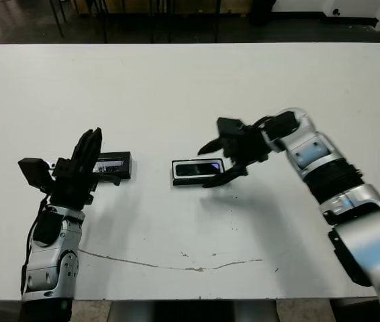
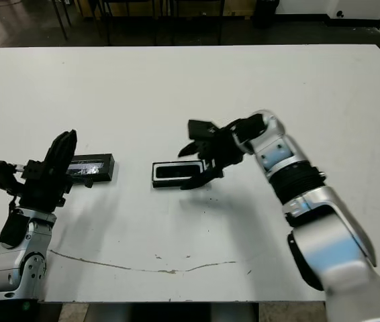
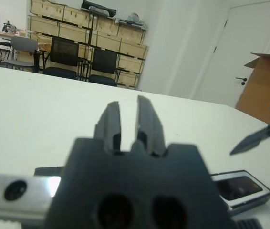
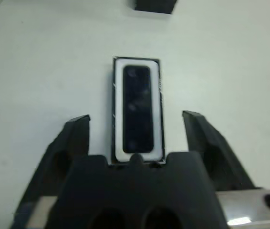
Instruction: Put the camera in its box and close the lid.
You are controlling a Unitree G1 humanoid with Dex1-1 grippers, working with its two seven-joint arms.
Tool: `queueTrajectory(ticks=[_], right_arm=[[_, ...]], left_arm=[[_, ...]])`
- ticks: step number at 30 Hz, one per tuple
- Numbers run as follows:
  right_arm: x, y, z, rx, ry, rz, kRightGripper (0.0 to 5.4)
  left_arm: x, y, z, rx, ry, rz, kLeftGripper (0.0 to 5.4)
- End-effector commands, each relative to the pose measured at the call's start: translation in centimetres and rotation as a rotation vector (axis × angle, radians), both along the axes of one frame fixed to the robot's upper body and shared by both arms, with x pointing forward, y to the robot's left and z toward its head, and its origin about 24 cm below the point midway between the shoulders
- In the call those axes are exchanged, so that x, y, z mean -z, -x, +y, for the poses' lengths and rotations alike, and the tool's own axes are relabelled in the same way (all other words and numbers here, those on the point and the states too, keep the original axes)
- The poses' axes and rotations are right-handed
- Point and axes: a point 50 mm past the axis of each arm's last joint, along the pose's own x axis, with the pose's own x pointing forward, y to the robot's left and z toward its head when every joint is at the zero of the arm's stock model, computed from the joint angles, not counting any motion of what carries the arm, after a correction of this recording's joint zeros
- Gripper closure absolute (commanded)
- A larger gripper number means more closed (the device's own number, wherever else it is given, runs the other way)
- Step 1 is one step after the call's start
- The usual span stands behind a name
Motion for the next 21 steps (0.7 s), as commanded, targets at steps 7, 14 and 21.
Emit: queueTrajectory(ticks=[7, 14, 21], right_arm=[[-3.5, 0.2, -3.4, 0.160, -0.279, -0.073, 0.01], [-3.0, 3.6, -6.1, 0.710, -0.716, -0.212, 0.37], [-0.5, 7.2, -7.3, 0.776, -0.633, -0.225, 1.96]], left_arm=[[0.4, 0.0, 0.2, -0.005, -0.001, 0.026, 5.40], [-0.4, 0.3, 1.7, -0.042, -0.066, 0.009, 5.40], [-3.0, -1.4, 6.0, -0.095, -0.310, -0.017, 5.40]])
